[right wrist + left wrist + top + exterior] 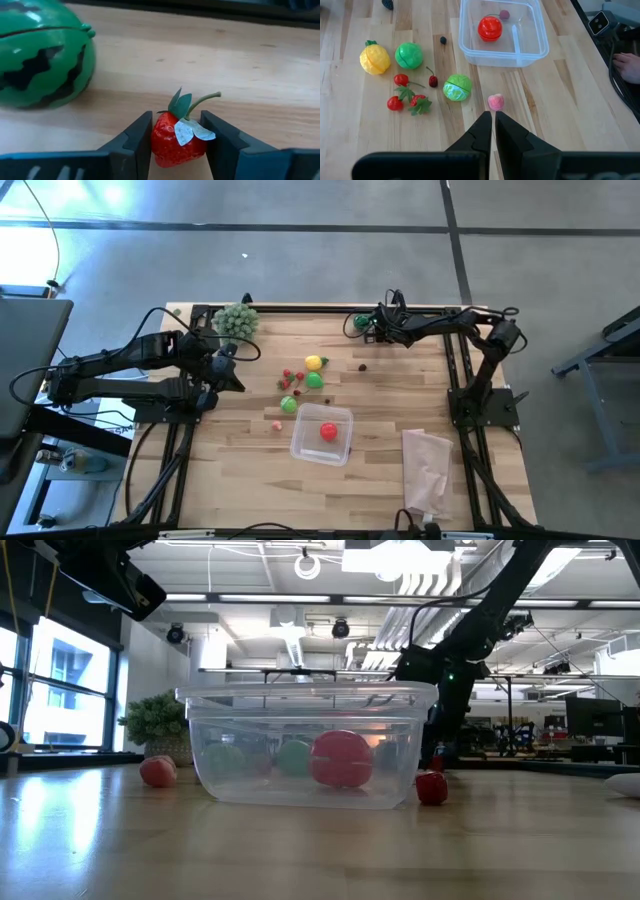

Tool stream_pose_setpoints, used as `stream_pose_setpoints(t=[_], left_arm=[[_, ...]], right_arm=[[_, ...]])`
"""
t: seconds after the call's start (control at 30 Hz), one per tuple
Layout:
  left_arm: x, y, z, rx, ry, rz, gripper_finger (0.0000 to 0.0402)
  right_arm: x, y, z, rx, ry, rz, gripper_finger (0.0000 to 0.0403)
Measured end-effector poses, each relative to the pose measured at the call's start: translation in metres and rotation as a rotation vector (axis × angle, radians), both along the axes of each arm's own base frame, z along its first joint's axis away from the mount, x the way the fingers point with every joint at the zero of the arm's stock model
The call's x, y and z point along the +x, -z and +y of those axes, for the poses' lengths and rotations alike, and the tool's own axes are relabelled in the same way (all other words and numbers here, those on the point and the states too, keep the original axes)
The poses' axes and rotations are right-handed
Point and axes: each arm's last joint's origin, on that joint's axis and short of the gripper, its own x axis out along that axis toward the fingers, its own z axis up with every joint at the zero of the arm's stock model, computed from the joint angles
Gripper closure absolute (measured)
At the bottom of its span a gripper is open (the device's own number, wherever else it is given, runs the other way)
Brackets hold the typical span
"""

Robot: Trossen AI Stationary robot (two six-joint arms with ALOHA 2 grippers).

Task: Pick and placing Produce into tupperware
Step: Put the red strawberry into the transparent bin

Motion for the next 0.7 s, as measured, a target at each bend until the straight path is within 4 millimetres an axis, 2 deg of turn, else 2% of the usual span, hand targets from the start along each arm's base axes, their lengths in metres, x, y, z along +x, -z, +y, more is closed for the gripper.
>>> stream_pose_setpoints(t=[0.2,0.4,0.7], left_arm=[[0.0,0.0,0.0,0.0,0.0,0.0,0.0387],[0.0,0.0,0.0,0.0,0.0,0.0,0.0387],[0.0,0.0,0.0,0.0,0.0,0.0,0.0387]], right_arm=[[0.005,-0.027,0.014,-0.06,-0.085,-0.034,0.0272],[0.005,-0.074,0.041,-0.153,-0.202,-0.108,0.0272],[0.001,-0.163,0.109,-0.405,-0.556,-0.408,0.0272]])
